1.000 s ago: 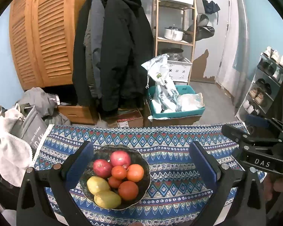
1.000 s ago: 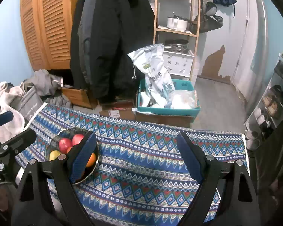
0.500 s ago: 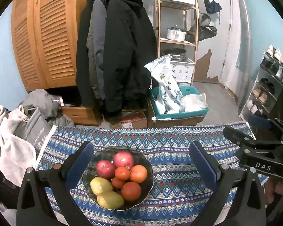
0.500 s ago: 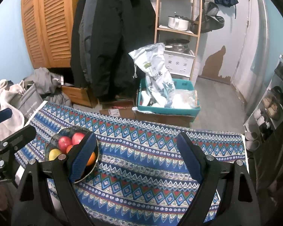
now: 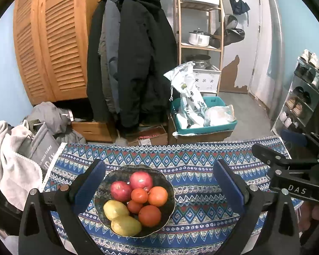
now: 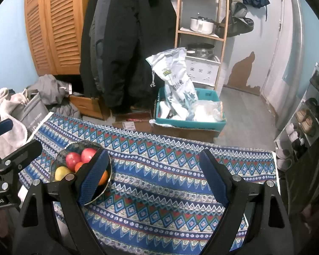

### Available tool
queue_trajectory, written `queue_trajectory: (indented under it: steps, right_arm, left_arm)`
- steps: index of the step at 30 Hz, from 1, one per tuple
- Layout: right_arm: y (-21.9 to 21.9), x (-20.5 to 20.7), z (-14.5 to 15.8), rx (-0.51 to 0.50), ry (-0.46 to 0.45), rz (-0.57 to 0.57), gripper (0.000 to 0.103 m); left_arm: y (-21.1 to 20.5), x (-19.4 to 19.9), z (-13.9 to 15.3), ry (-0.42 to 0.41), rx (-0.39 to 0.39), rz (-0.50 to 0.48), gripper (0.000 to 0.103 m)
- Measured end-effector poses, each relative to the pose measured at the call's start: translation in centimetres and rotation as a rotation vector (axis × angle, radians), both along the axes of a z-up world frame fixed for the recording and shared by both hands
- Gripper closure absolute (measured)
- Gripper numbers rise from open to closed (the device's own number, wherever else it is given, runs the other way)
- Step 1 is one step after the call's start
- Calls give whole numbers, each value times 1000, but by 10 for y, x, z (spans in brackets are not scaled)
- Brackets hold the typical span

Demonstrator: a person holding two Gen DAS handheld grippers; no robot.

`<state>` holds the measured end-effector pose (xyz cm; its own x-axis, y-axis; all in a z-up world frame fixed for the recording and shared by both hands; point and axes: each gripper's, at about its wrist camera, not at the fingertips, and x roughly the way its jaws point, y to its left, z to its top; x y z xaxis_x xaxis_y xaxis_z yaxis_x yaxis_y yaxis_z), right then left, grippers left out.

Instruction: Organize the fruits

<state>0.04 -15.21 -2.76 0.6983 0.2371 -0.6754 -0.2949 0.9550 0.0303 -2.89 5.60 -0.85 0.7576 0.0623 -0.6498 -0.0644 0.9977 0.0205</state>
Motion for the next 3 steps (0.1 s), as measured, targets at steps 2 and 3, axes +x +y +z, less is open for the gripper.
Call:
queue_trajectory:
  steps: [2,3]
  right_arm:
    - [0,0,0,0,1,-1,17]
    - [0,0,0,0,1,-1,17]
  left_arm:
    - [2,1,0,5,-5,-2,1]
    - [2,1,0,7,-7,1,1]
